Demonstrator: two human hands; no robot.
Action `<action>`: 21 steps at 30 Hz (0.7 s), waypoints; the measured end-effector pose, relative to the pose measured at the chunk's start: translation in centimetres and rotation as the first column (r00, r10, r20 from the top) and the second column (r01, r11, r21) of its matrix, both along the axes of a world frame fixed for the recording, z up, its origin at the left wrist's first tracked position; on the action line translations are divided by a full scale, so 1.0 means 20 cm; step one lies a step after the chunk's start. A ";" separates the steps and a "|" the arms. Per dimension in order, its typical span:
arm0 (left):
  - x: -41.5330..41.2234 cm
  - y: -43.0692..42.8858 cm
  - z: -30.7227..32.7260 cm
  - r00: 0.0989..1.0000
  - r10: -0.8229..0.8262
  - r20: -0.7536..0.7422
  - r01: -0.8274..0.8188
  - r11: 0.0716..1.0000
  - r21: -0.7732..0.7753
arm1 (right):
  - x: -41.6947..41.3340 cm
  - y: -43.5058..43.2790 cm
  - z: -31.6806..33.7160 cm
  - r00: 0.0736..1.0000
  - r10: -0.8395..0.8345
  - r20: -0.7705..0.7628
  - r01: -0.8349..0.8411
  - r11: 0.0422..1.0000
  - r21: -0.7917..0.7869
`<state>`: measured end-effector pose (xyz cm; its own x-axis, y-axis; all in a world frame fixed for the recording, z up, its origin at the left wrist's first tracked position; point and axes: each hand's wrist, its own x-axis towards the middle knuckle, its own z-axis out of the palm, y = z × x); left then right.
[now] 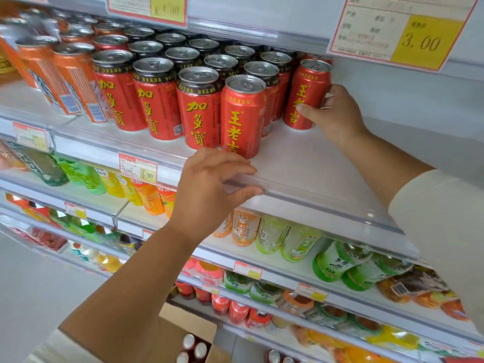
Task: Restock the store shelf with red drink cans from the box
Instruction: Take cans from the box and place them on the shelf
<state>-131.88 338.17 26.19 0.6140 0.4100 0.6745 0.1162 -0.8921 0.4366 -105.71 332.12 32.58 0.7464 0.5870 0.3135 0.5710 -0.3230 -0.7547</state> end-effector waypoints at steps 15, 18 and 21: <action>-0.16 0.00 0.00 0.992 0.027 0.124 -0.025 0.999 -0.023 | -0.17 -0.17 0.04 0.997 -0.048 0.064 0.052 0.997 -0.053; -0.47 0.02 -0.12 0.978 0.144 0.149 -0.136 0.989 -0.059 | -0.47 -0.36 0.05 0.984 -0.011 0.176 -0.015 0.989 0.146; -0.85 0.05 -0.41 0.965 0.235 -0.116 -0.260 0.918 -0.300 | -0.90 -0.51 -0.03 0.983 0.112 0.144 -0.148 0.952 0.267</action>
<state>-148.91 339.25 17.98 0.5100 0.7363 0.4447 0.3593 -0.6521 0.6676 -123.76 321.95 31.91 0.6135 0.5539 0.5628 0.6902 -0.0298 -0.7230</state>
